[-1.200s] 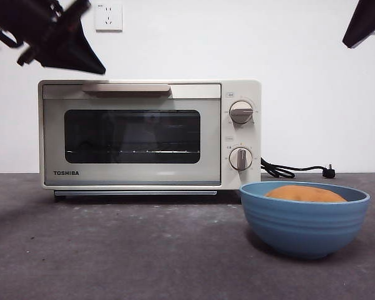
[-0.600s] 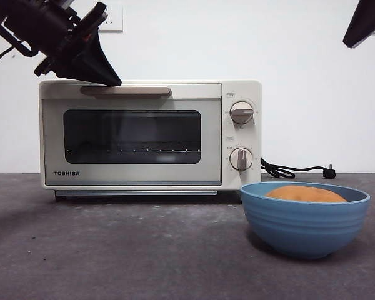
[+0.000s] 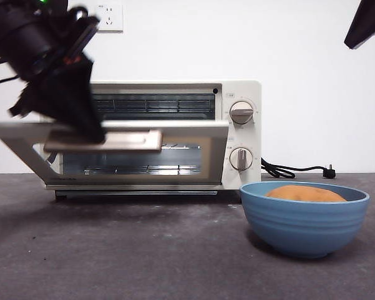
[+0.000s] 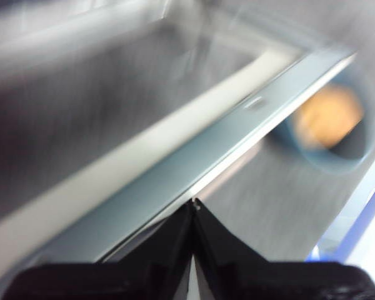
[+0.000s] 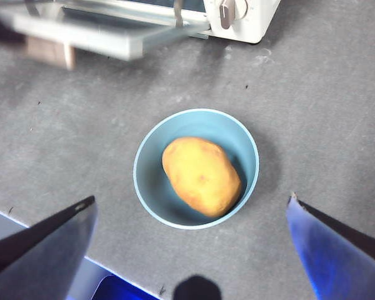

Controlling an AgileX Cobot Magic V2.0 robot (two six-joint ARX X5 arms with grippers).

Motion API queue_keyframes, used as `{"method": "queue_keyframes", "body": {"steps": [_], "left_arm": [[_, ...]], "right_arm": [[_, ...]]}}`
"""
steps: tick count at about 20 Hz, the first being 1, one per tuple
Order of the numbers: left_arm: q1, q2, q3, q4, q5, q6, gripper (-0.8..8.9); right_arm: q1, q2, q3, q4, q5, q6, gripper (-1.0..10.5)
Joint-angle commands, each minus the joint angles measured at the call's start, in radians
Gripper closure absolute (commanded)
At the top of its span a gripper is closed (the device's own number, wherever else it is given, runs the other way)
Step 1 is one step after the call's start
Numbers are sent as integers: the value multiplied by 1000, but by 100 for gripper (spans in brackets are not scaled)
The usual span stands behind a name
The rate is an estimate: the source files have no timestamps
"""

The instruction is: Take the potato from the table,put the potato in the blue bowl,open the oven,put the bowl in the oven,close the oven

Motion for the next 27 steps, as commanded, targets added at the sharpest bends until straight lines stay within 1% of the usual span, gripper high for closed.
{"method": "queue_keyframes", "body": {"steps": [1, 4, 8, 14, 16, 18, 20, 23, 26, 27], "left_arm": [[-1, -11, -4, -20, -23, 35, 821], [-1, -49, -4, -48, -21, 38, 821], [-1, -143, -4, -38, -21, 38, 821], [-1, -377, -4, -35, -22, 38, 821], [-1, -464, -4, -43, -21, 37, 821], [-1, -544, -4, -74, -21, 37, 821], [-1, -615, -4, -122, -21, 38, 821], [-1, -700, -4, -199, -23, 38, 821], [-1, -760, -4, -235, -26, 37, 821], [-1, -773, -4, -246, -25, 37, 821]], "right_arm": [[2, -2, 5, 3, 3, 2, 442], [2, -2, 5, 4, 3, 2, 442], [2, -2, 5, 3, 3, 12, 443], [0, 29, 6, 0, 8, 102, 457], [-1, 77, 6, -2, 8, 111, 526], [-3, 147, 6, 6, 12, 110, 539], [-18, 225, 6, 20, 49, 107, 539], [-70, 333, 6, 60, 51, 93, 541], [-134, 428, 6, 101, 48, 72, 547], [-153, 460, 6, 113, 45, 61, 580]]}}
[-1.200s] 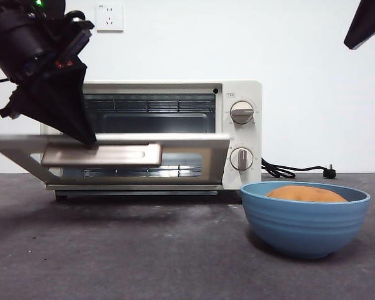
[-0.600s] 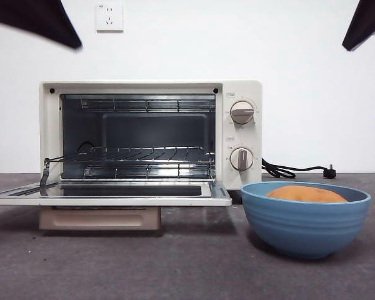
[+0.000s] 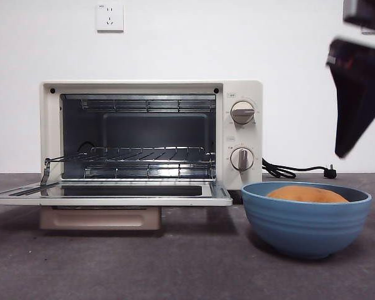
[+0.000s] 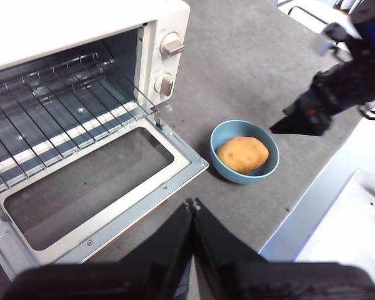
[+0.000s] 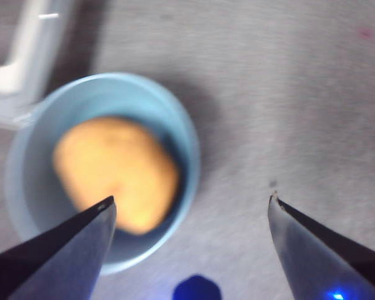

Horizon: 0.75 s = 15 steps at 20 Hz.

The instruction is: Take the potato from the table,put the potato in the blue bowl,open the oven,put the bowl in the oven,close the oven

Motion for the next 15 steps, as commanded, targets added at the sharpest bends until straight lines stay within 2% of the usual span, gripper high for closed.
{"method": "queue_keyframes", "body": {"steps": [1, 4, 5, 7, 10, 13, 15], "left_arm": [[0, -26, -3, -21, -2, 11, 821], [0, -34, -3, -49, -2, 11, 821], [0, -34, -3, -54, -2, 11, 821], [0, -34, -3, -55, -1, 11, 821], [0, -34, -3, -55, 11, 9, 821], [0, -34, -3, -55, 24, 7, 821], [0, -34, -3, -55, 24, 7, 821]], "right_arm": [[-35, 61, 4, 30, -24, -37, 615], [-60, 128, 4, 119, -120, -43, 642], [-61, 145, 4, 142, -132, -43, 691], [-61, 180, 4, 166, -132, -43, 793], [-65, 229, 4, 169, -129, -56, 800], [-68, 251, 4, 183, -129, -64, 960], [-68, 246, 4, 195, -130, -63, 963]]}}
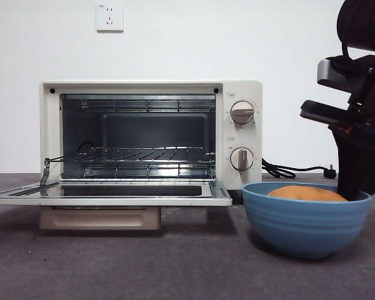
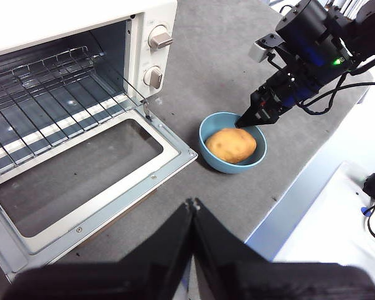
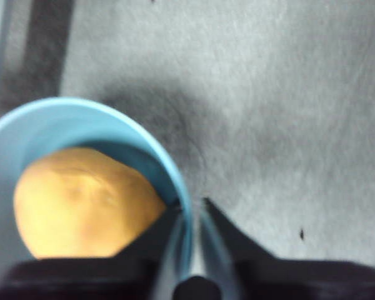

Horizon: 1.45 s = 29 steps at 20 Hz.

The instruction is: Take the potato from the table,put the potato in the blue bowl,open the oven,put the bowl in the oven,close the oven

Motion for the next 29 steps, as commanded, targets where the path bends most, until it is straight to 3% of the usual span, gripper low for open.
{"method": "queue_keyframes", "body": {"steps": [1, 6, 12, 16, 23, 29], "left_arm": [[0, -3, -3, 2, 5, 8, 821], [0, -2, -3, 2, 3, 11, 821], [0, -2, -3, 6, 3, 11, 821], [0, -2, -3, 9, 3, 11, 821], [0, -2, -3, 8, 4, 14, 821], [0, -2, -3, -19, 4, 38, 821]], "right_arm": [[0, -9, 1, 8, -1, -9, 963], [35, -113, 10, 3, -2, 23, 964], [180, -148, 130, 20, 11, 103, 964], [250, -18, 243, 95, 106, 126, 964], [268, 301, 481, 184, 141, 153, 964], [253, 442, 585, 237, 190, 156, 964]]}}
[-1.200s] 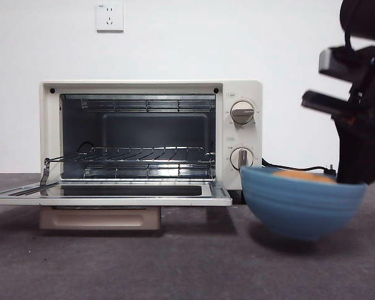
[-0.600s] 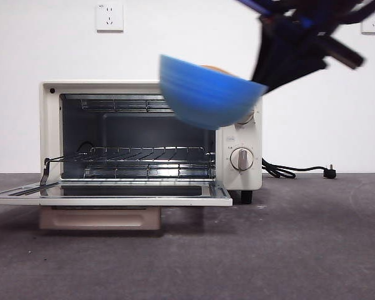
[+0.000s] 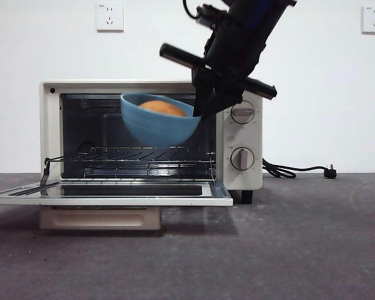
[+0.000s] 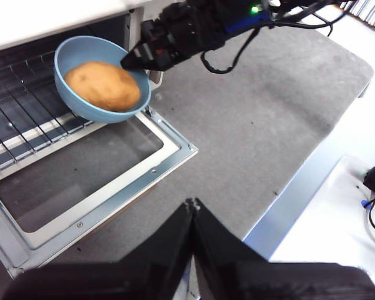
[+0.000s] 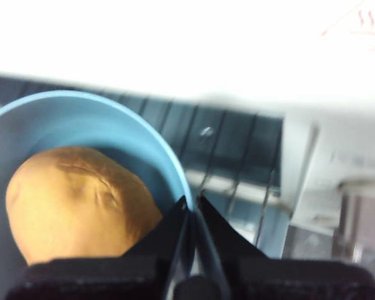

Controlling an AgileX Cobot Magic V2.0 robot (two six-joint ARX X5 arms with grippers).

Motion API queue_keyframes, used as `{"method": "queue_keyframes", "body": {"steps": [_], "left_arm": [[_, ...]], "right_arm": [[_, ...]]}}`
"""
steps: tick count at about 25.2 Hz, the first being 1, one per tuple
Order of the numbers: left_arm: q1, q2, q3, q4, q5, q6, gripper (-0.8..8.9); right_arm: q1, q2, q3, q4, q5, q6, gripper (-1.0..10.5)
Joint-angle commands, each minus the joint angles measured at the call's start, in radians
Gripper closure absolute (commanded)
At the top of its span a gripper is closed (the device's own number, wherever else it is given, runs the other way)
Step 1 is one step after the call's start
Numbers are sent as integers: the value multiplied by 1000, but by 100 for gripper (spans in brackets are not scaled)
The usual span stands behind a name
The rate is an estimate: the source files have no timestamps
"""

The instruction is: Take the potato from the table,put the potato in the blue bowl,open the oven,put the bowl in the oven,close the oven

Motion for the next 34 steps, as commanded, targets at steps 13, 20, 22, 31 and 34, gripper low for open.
{"method": "queue_keyframes", "body": {"steps": [13, 20, 22, 31, 34], "left_arm": [[0, -2, -3, -18, 3, 24, 821], [0, -2, -3, -17, 2, 24, 821], [0, -2, -3, -17, 2, 24, 821], [0, -2, -3, -17, 0, 30, 821], [0, -2, -3, -17, 0, 32, 821]], "right_arm": [[-23, 87, 3, 78, -1, 35, 925], [-23, 80, 3, 84, -1, 35, 721], [-23, 77, 4, 85, -1, 35, 721], [-21, 25, 5, 84, -2, 35, 722], [-21, -9, 5, 82, -2, 34, 725]]}}
